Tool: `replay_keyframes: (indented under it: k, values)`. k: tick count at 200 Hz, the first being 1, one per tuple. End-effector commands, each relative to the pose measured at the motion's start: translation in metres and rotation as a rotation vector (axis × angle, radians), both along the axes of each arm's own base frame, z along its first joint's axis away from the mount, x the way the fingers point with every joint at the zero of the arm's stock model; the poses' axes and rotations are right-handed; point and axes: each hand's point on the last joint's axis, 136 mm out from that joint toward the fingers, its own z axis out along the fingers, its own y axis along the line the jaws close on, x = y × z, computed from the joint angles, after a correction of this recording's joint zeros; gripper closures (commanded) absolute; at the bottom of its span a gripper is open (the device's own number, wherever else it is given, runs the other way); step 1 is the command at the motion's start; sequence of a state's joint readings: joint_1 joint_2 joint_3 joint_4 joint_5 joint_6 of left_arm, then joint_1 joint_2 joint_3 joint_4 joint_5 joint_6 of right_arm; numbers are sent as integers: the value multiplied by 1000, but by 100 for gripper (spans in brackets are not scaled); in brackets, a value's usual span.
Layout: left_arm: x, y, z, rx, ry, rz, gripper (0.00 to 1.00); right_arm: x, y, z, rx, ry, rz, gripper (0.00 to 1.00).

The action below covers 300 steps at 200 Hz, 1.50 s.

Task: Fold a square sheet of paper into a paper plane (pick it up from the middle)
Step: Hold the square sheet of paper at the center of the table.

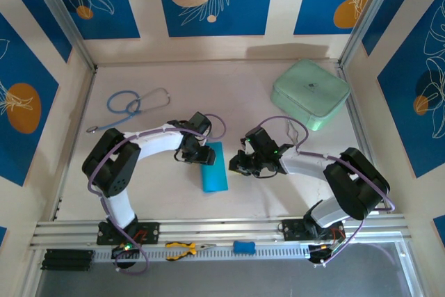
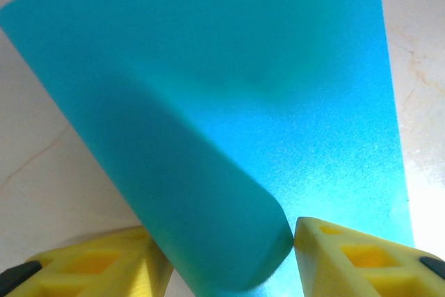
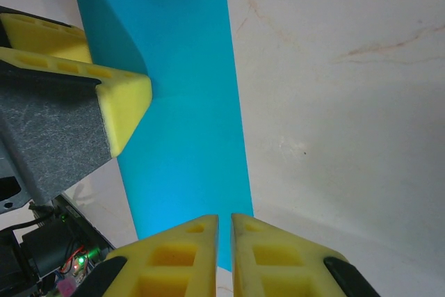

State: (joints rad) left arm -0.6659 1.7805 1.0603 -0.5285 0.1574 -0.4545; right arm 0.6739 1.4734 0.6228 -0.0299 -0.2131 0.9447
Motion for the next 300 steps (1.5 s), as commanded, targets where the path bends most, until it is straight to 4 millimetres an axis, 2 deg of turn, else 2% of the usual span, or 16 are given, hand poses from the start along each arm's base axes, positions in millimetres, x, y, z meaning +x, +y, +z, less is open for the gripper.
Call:
replay_keyframes:
  k: [1,63,229,267,286,300]
  values:
    - [3,39,-12,149,-27,56,47,-1,-3,2,3,4,-7,85]
    - [3,45,-17,163,-14,49,49,-1,-3,2,3,6,-7,85]
    - [0,45,-31,175,6,0,47,-2,1,0,20,17,1,85]
    - [-2,46,-34,177,12,0,47,0,6,-1,37,17,4,89]
    - [-1,46,-34,178,11,1,47,2,12,0,50,14,14,98]
    - [-2,46,-34,180,13,1,47,4,19,-1,55,14,25,100]
